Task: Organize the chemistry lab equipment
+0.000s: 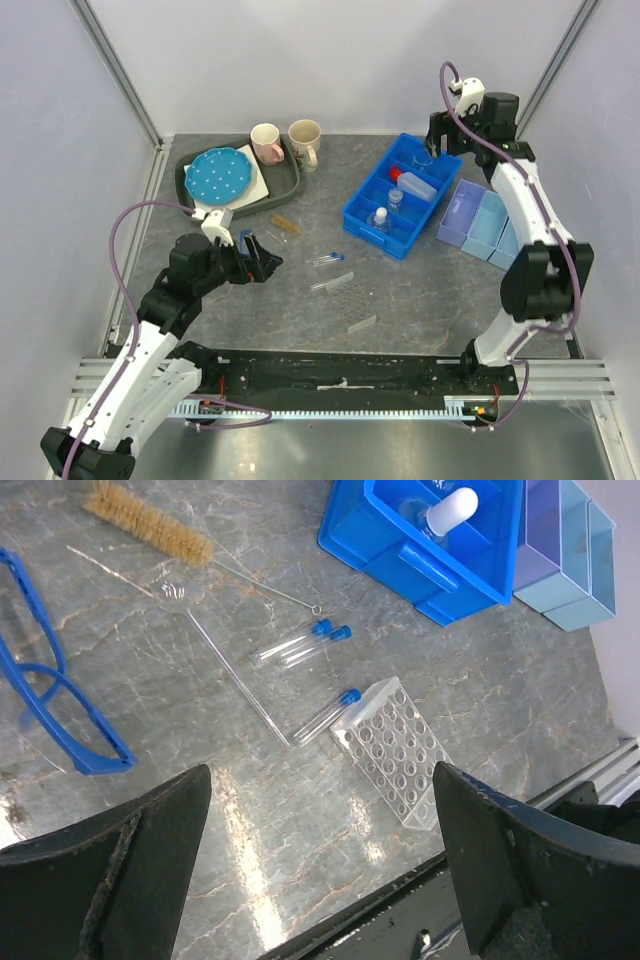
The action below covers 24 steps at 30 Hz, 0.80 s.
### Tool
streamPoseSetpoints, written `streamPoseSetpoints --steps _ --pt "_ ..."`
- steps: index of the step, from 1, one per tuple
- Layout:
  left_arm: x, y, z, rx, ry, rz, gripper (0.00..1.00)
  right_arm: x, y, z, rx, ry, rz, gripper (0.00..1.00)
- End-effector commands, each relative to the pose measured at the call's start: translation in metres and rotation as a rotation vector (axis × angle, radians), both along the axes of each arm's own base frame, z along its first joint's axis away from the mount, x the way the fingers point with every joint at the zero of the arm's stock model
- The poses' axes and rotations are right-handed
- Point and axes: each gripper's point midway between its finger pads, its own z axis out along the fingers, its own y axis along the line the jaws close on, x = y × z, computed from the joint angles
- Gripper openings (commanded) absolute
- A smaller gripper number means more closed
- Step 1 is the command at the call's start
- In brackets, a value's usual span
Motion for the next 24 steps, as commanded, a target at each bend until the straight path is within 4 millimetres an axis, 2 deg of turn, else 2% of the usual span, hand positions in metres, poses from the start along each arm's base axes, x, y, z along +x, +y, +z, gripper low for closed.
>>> streamPoseSetpoints --steps 1,2,3,4,5,6,7,8,9,10,12,13,16,17,18,19,21,22,24 --pt "-0.005 -0.005 -0.008 -0.067 0.095 0.027 0.98 -0.043 0.021 0.015 0.057 -0.036 0.11 0.9" --pt "-0.004 -0.005 -0.009 -0.066 0.103 0.033 0.98 -0.054 0.023 0.03 0.075 -0.066 0.111 0.93" --pt "-0.003 -0.005 -0.011 -0.068 0.116 0.039 0.98 -0.062 0.027 0.033 0.095 -0.07 0.125 0.98" --pt "-0.002 -0.005 -0.015 -0.063 0.134 0.045 0.98 -0.068 0.018 0.029 0.112 -0.065 0.11 0.98" --pt "0.0 -0.004 -0.015 -0.061 0.141 0.056 0.97 -0.077 0.021 0.039 0.13 -0.085 0.115 0.98" --pt "0.002 -0.004 -0.017 -0.065 0.157 0.072 0.97 -0.083 0.025 0.041 0.167 -0.08 0.121 0.98" --pt "0.002 -0.002 -0.02 -0.056 0.174 0.082 0.97 -0.087 0.028 0.036 0.193 -0.074 0.122 0.98" --pt "0.006 -0.002 -0.024 -0.042 0.194 0.093 0.97 -0.095 0.03 0.044 0.208 -0.093 0.13 0.98" --pt "0.007 -0.001 -0.026 -0.033 0.204 0.097 0.97 -0.104 0.041 0.044 0.231 -0.092 0.191 0.98" --pt "0.007 0.0 -0.029 -0.015 0.221 0.1 0.96 -0.11 0.045 0.037 0.246 -0.077 0.223 0.98" --pt "0.013 0.004 -0.035 0.033 0.236 0.109 0.96 -0.124 0.058 0.037 0.278 -0.072 0.304 0.98" --pt "0.013 0.007 -0.039 0.063 0.25 0.118 0.95 -0.135 0.068 0.028 0.308 -0.05 0.371 0.98" --pt "0.023 0.028 -0.052 0.206 0.275 0.185 0.92 -0.151 0.077 0.018 0.34 -0.027 0.439 0.98" --pt "0.027 0.041 -0.054 0.284 0.279 0.219 0.92 -0.153 0.078 0.015 0.344 -0.018 0.445 0.98" --pt "0.03 0.046 -0.061 0.331 0.304 0.228 0.91 -0.155 0.079 0.012 0.349 -0.01 0.451 0.98" --pt "0.036 0.054 -0.057 0.376 0.298 0.264 0.91 -0.158 0.08 0.005 0.355 0.007 0.455 0.98" --pt "0.041 0.062 -0.065 0.458 0.328 0.265 0.87 -0.162 0.082 0.0 0.366 0.02 0.478 0.98" --pt "0.048 0.067 -0.061 0.488 0.317 0.291 0.85 -0.163 0.083 -0.003 0.37 0.029 0.481 0.98" --pt "0.053 0.073 -0.065 0.546 0.332 0.3 0.79 -0.166 0.084 -0.005 0.381 0.038 0.49 0.98"
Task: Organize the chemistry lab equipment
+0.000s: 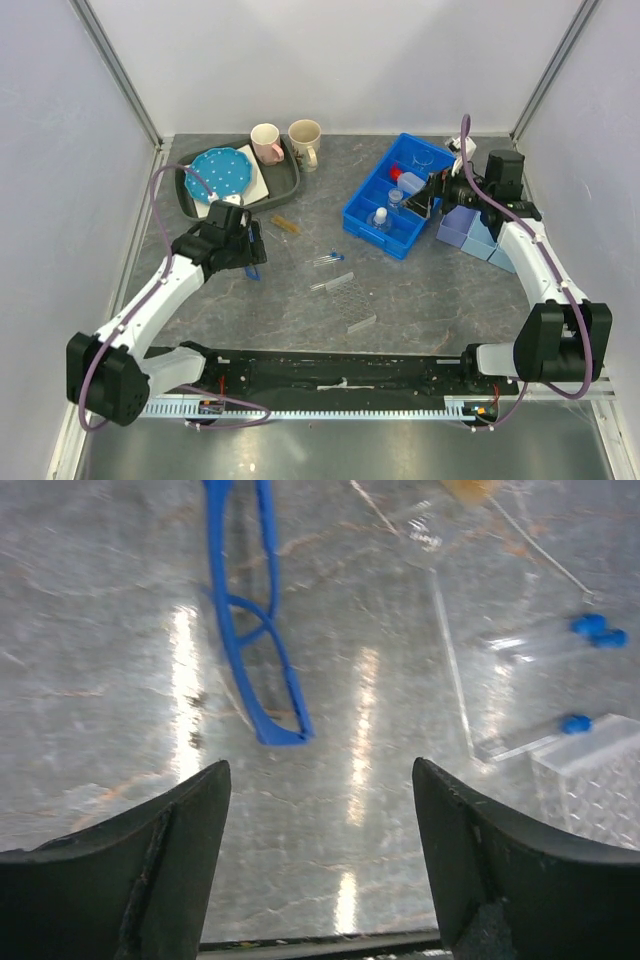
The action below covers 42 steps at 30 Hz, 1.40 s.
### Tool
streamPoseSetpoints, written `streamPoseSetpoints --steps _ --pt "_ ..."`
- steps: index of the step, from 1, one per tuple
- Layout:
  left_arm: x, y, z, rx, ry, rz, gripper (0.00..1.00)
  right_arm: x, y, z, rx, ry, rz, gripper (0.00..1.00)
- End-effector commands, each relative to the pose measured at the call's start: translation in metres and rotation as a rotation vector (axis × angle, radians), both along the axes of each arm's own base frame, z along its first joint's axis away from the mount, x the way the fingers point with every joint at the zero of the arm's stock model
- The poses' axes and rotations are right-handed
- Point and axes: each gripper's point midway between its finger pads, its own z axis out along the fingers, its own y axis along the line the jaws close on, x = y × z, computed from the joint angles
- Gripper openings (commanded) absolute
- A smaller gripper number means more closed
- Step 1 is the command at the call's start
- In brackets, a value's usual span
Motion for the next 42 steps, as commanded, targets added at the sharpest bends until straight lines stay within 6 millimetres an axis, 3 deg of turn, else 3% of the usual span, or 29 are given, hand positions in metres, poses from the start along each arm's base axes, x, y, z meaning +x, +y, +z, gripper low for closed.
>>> streamPoseSetpoints --steps 1,6,13,18,24,26,33,37,42 --pt "0.023 0.034 0.003 0.243 0.002 0.034 0.76 -0.01 0.011 0.013 0.046 -0.054 0.084 0.98" --pt "0.041 0.042 -0.01 0.343 0.059 0.048 0.55 -0.014 0.013 0.005 0.053 -0.045 0.097 0.98" --pt "0.072 0.035 -0.024 0.385 0.083 0.035 0.49 -0.017 0.016 0.006 0.077 -0.041 0.108 0.98" --pt "0.078 0.04 -0.046 0.444 0.142 0.041 0.42 -0.017 0.017 0.004 0.079 -0.036 0.112 0.98" --pt "0.078 0.045 -0.059 0.492 0.183 0.051 0.37 -0.016 0.017 0.001 0.084 -0.03 0.113 0.98" --pt "0.077 0.046 -0.061 0.498 0.191 0.051 0.23 -0.016 0.017 0.001 0.086 -0.027 0.112 0.98" --pt "0.073 0.045 -0.057 0.477 0.18 0.05 0.04 -0.018 0.017 0.001 0.087 -0.029 0.113 0.98" --pt "0.061 0.044 -0.049 0.44 0.171 0.052 0.02 -0.02 0.018 0.001 0.09 -0.03 0.122 0.98" --pt "0.043 0.033 -0.025 0.309 0.099 0.037 0.02 -0.025 0.024 0.002 0.084 -0.032 0.154 0.98"
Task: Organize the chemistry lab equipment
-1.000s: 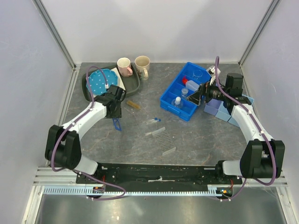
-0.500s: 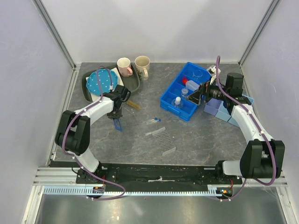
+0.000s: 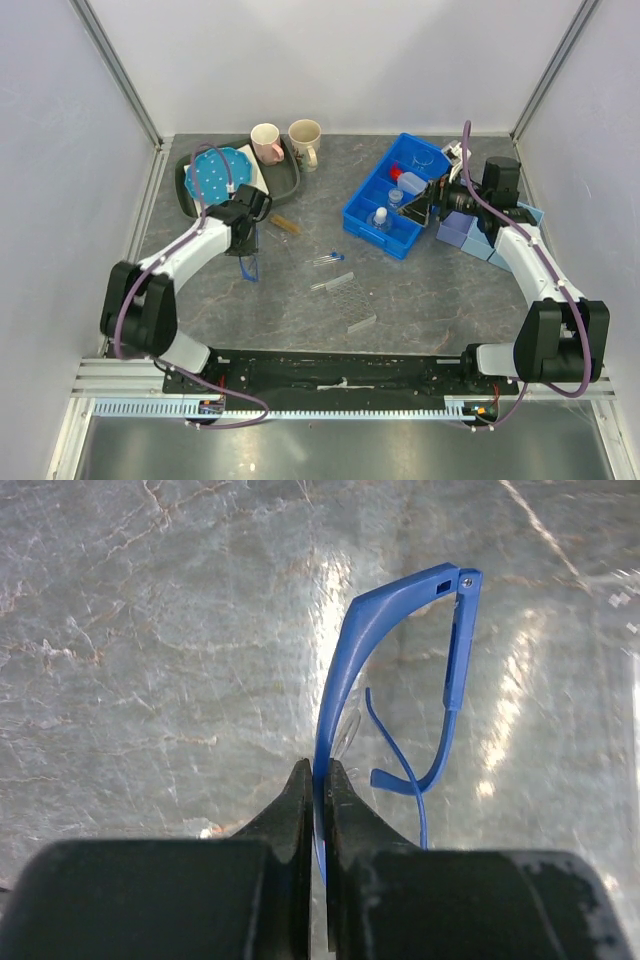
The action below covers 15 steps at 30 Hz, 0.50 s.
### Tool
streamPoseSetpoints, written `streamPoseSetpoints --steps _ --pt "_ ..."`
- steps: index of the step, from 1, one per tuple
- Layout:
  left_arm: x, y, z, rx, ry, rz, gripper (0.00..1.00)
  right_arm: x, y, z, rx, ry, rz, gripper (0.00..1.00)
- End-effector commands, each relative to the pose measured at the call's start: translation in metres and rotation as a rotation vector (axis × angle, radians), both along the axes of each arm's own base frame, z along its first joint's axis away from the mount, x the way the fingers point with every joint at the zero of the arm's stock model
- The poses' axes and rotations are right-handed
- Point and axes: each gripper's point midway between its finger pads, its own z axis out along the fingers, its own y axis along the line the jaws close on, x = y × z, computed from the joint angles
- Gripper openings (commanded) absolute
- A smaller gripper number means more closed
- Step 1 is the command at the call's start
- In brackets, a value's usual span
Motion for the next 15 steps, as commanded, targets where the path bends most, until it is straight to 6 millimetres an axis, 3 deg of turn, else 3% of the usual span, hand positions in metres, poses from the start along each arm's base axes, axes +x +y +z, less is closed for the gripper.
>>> streamPoseSetpoints --steps 1,4,9,10,13,15 --pt "-0.007 -0.014 0.035 -0.15 -0.123 -0.012 0.02 -0.012 0.019 0.012 -0.005 -0.068 0.092 0.98" --pt "-0.016 -0.033 0.061 -0.293 -0.205 -0.058 0.02 -0.023 0.043 0.006 -0.068 -0.074 0.176 0.98" --pt "-0.024 -0.066 0.102 -0.544 -0.343 -0.104 0.02 -0.05 0.104 -0.002 -0.194 -0.031 0.337 0.98" --pt "-0.027 -0.072 0.114 -0.595 -0.381 -0.093 0.02 -0.051 0.11 -0.001 -0.211 -0.033 0.341 0.98" --pt "-0.029 -0.086 0.132 -0.691 -0.451 -0.07 0.02 -0.063 0.144 0.01 -0.256 -0.07 0.386 0.98" --pt "-0.029 -0.098 0.139 -0.744 -0.478 -0.042 0.02 -0.061 0.156 0.021 -0.269 -0.096 0.364 0.98"
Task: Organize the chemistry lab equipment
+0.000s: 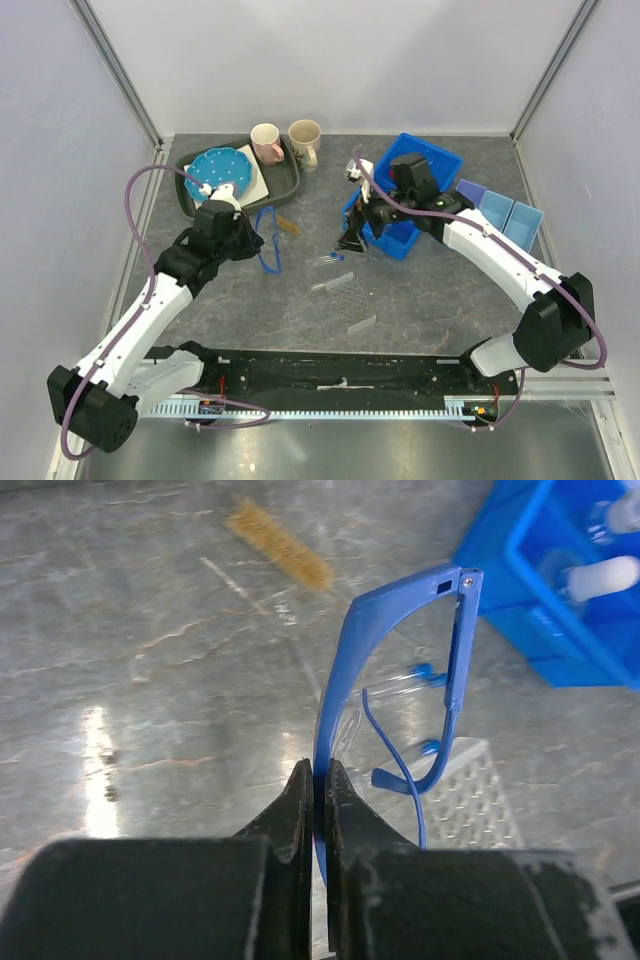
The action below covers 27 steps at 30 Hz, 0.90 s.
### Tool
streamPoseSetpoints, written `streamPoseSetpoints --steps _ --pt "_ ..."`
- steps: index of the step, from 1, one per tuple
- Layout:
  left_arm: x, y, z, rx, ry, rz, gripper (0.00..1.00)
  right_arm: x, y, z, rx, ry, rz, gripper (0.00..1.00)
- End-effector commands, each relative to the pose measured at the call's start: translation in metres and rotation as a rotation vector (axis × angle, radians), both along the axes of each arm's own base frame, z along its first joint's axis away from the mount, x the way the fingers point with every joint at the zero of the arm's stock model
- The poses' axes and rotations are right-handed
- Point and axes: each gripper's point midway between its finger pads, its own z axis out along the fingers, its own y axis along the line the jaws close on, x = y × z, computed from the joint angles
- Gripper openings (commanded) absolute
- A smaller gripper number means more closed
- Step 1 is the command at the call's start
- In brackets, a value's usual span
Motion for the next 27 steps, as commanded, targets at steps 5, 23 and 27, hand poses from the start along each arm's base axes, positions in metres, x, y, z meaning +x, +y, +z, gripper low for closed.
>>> streamPoseSetpoints --steps 5,23,27 --pt "0.012 -0.058 0.03 -0.227 -0.059 0.074 0.02 -0.002 0.05 0.031 -0.054 -0.09 -0.054 0.98" --pt "0.019 -0.09 0.021 -0.201 0.058 0.292 0.02 0.029 0.062 -0.001 -0.166 -0.105 -0.279 0.88" --pt "0.018 -0.094 0.024 -0.21 0.056 0.291 0.02 0.028 0.067 -0.007 -0.16 -0.069 -0.278 0.81"
